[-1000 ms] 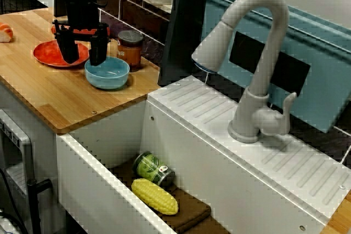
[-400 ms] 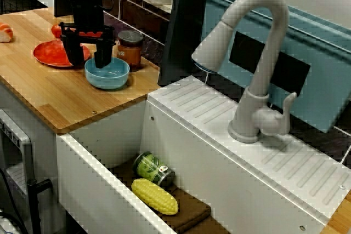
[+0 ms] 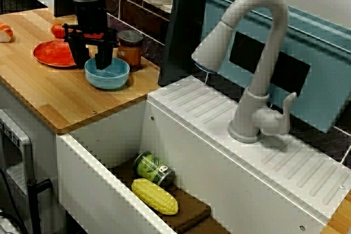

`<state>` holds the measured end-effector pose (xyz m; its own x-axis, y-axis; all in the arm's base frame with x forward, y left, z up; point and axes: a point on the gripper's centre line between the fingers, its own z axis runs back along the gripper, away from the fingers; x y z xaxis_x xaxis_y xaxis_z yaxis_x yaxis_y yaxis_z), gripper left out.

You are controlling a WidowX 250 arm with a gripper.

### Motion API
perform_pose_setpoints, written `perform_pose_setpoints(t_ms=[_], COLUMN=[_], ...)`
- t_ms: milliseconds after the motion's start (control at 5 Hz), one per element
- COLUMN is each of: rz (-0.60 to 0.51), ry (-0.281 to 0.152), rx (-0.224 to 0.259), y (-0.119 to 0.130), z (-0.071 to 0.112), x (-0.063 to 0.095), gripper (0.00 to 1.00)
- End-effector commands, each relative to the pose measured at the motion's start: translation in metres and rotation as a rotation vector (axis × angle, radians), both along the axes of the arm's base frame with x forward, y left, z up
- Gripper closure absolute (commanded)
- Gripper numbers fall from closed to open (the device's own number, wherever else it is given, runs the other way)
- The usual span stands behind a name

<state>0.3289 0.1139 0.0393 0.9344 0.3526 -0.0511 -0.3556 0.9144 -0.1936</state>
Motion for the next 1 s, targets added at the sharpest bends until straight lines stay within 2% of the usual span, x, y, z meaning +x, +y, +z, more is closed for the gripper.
perform_pose_setpoints(t_ms=[0,400,600,800], rz=[-0.014,-0.039,-0.076,-0.082], ry=[-0.046,-0.051,-0.075,-0.097], rx=[0.038,0.014,-0.018,-0.087], y=[0.003,0.004,0.002,0.006], z=[0.016,0.020,0.028,0.038], x=[0.001,-0.005,-0.015,-0.031], gripper=[1.00,1.00,1.00,1.00])
